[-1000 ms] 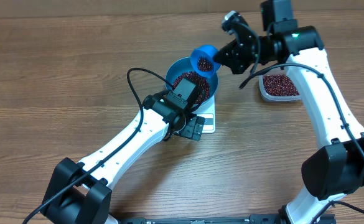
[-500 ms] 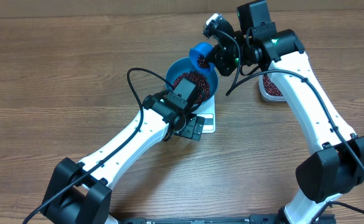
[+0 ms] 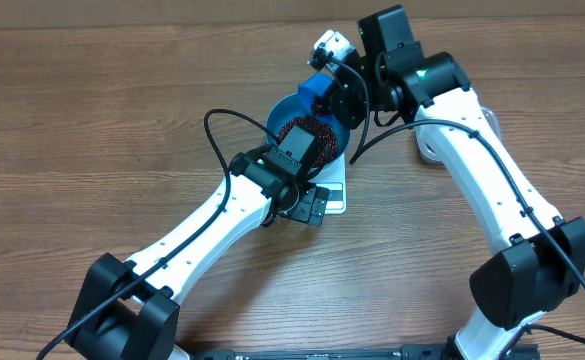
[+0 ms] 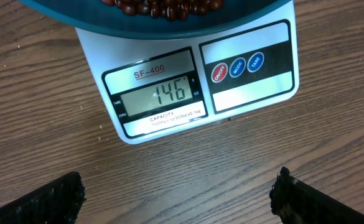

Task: Scoop item into bowl and weigh 150g on scale
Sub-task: 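Carry the scoop over the teal bowl and tip it, then shake a few beans from the scoop into the teal bowl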

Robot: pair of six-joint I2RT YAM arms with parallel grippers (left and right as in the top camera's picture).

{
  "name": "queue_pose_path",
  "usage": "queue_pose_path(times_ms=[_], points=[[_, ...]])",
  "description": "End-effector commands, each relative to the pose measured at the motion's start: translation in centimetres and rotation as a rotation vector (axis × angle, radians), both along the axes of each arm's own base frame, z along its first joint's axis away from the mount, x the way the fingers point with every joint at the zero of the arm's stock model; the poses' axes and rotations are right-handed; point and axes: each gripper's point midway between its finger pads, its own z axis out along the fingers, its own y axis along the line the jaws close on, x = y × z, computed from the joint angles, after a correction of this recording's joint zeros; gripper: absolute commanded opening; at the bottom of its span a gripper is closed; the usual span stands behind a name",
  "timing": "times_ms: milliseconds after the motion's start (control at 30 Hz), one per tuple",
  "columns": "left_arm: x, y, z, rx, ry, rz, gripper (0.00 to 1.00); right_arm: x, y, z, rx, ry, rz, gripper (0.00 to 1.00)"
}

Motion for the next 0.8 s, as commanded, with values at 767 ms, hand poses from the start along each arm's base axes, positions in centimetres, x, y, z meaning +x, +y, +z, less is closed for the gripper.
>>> queue_pose_path(times_ms=[767], points=[[-0.1, 0.2, 0.4, -0.001, -0.014, 0.008, 1.0, 0.4, 0.3, 1.3, -0.008, -0.047, -0.004, 0.04]])
